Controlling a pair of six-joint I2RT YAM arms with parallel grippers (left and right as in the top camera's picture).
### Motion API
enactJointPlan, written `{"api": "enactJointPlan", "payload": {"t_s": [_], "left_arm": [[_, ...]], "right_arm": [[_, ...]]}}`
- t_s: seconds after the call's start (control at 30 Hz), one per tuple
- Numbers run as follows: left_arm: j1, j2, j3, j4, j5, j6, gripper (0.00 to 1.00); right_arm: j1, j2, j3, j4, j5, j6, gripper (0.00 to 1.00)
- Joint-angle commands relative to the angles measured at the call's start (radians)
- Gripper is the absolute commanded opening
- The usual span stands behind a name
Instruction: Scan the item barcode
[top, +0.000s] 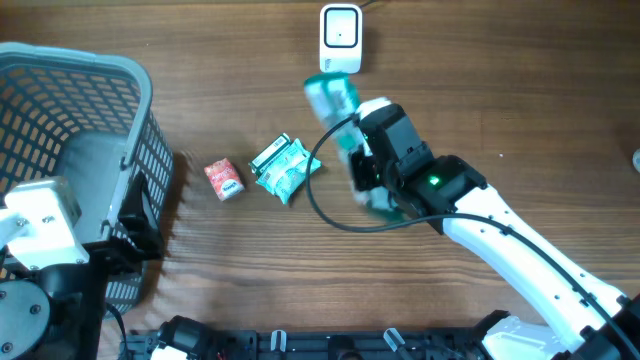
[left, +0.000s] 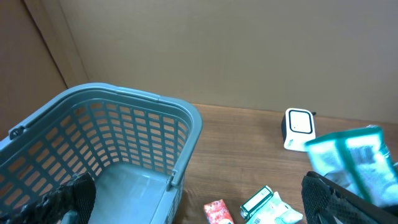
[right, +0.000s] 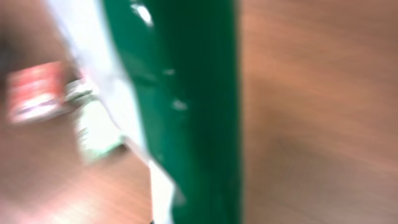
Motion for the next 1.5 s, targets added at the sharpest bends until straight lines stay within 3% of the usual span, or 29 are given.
{"api": "enactJointPlan", "payload": {"t_s": [0.0,0.07,0.13,0.2,0.27,0.3,0.4,0.53,0.63,0.8,0.97,1.07,1.17,1.27,1.37,1.47], "left_arm": [[0.003,-0.002,0.001,0.002,-0.006,-0.009,1.0],[0.003,-0.002,0.001,0.002,-0.006,-0.009,1.0],[0.003,-0.002,0.001,0.002,-0.006,-0.009,1.0],[0.003,-0.002,0.001,0.002,-0.006,-0.009,1.0],[0.003,-0.002,0.001,0.002,-0.006,-0.009,1.0],[0.003,-0.002,0.001,0.002,-0.006,-0.01,1.0],[0.003,-0.002,0.001,0.002,-0.006,-0.009,1.0],[0.003,-0.002,0.001,0.002,-0.006,-0.009,1.0],[0.003,-0.002,0.001,0.002,-0.006,-0.009,1.0],[0.003,-0.002,0.001,0.002,-0.006,-0.009,1.0],[0.003,-0.002,0.001,0.002,-0.006,-0.009,1.0],[0.003,-0.002,0.001,0.002,-0.006,-0.009,1.0],[0.003,-0.002,0.001,0.002,-0.006,-0.009,1.0],[0.003,-0.002,0.001,0.002,-0.006,-0.009,1.0],[0.003,-0.002,0.001,0.002,-0.006,-0.009,1.0],[0.003,-0.002,0.001,0.002,-0.006,-0.01,1.0]], "right_arm": [[-0.014,0.079,0.006,0.137,0.608,-0.109,0.04],[-0.021,0.163,0.006,0.349,0.719,-0.283,0.05],[-0.023,0.319,0.006,0.715,0.835,-0.65,0.04],[-0.042,0.525,0.006,1.178,0.915,-1.134,0.04],[-0.076,0.685,0.01,1.588,0.899,-1.448,0.04],[-0.101,0.768,0.034,1.715,0.877,-1.566,0.04],[-0.135,0.897,0.175,1.687,0.833,-1.595,0.04],[-0.137,0.954,0.388,1.398,0.74,-1.427,0.04],[-0.144,1.019,0.501,1.335,0.684,-1.394,0.04],[-0.146,1.174,0.587,1.341,0.701,-1.629,0.04],[-0.164,1.188,0.587,1.411,0.761,-1.767,0.04],[-0.2,1.174,0.587,1.421,0.813,-1.815,0.04],[-0.204,1.139,0.586,1.328,0.812,-1.825,0.04],[-0.204,1.074,0.584,1.15,0.811,-1.747,0.04],[-0.204,0.927,0.549,0.846,0.74,-1.589,0.04],[-0.205,0.746,0.52,0.721,0.682,-1.456,0.04]]}}
